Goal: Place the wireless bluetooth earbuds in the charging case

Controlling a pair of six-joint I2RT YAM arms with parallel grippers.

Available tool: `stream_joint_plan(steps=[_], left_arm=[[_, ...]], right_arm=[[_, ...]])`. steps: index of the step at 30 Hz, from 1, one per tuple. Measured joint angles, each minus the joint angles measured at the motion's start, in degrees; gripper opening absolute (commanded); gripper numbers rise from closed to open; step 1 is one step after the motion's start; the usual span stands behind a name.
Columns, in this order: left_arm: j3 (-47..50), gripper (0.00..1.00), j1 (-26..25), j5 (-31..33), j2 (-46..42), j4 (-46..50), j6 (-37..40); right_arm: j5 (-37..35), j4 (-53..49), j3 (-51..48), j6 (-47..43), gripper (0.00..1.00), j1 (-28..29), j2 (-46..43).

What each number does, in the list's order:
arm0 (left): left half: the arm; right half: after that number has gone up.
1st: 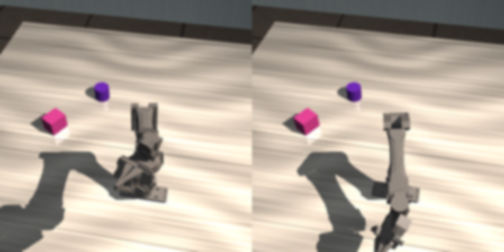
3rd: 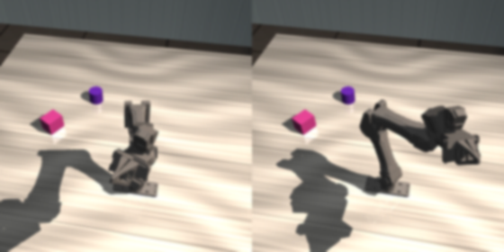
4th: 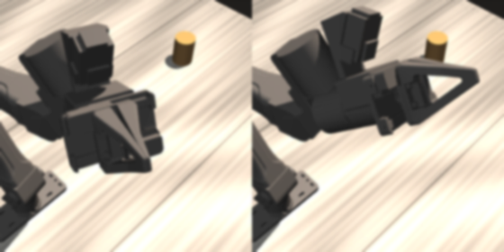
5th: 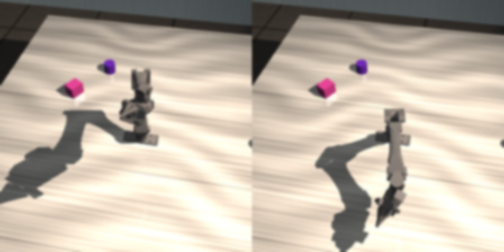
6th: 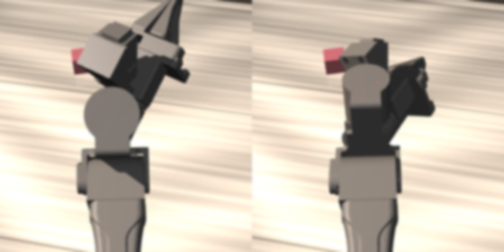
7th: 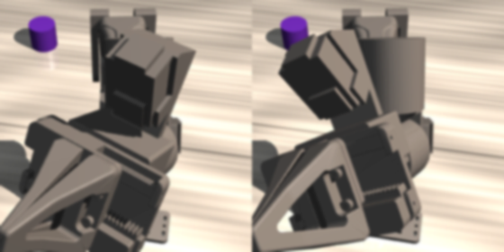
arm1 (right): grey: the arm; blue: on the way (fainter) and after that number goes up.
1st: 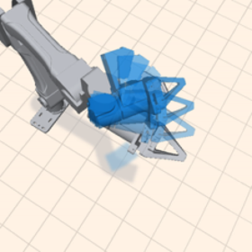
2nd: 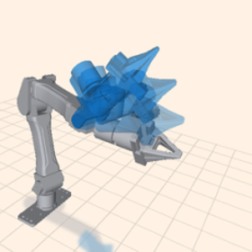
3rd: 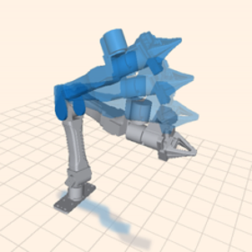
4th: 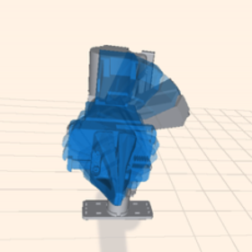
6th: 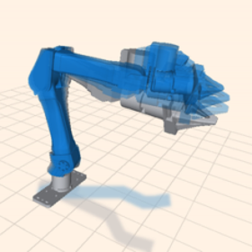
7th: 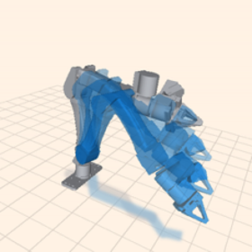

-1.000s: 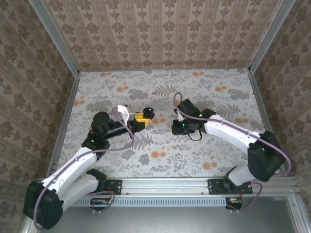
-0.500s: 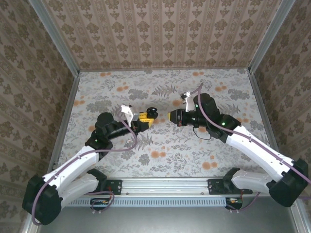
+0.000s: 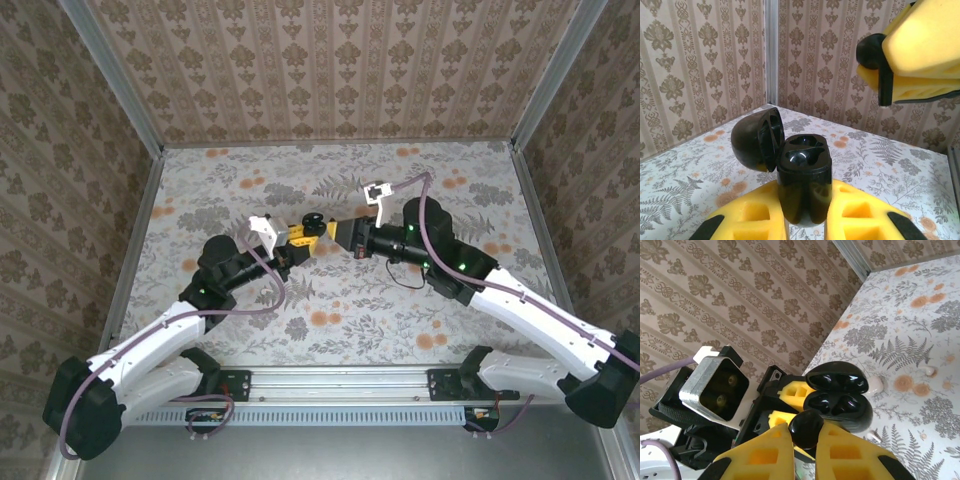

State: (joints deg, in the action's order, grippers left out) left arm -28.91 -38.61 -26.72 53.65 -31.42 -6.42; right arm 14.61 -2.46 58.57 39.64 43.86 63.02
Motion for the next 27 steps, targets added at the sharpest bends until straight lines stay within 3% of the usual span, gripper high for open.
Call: stream_joint_plan(steps=[17, 27], left_arm=[[0.90, 0.00, -0.85, 1.46, 0.02, -2.14, 0.22], [5.62, 0.00, -2.19, 0.44, -0.24, -9.70, 4.72]], right_arm=[[-5.05, 2.36, 2.49, -0.39, 0.12, 2.71, 4.33], [-5.35, 4.39, 2.43, -0.42, 0.12, 3.34, 2.71]])
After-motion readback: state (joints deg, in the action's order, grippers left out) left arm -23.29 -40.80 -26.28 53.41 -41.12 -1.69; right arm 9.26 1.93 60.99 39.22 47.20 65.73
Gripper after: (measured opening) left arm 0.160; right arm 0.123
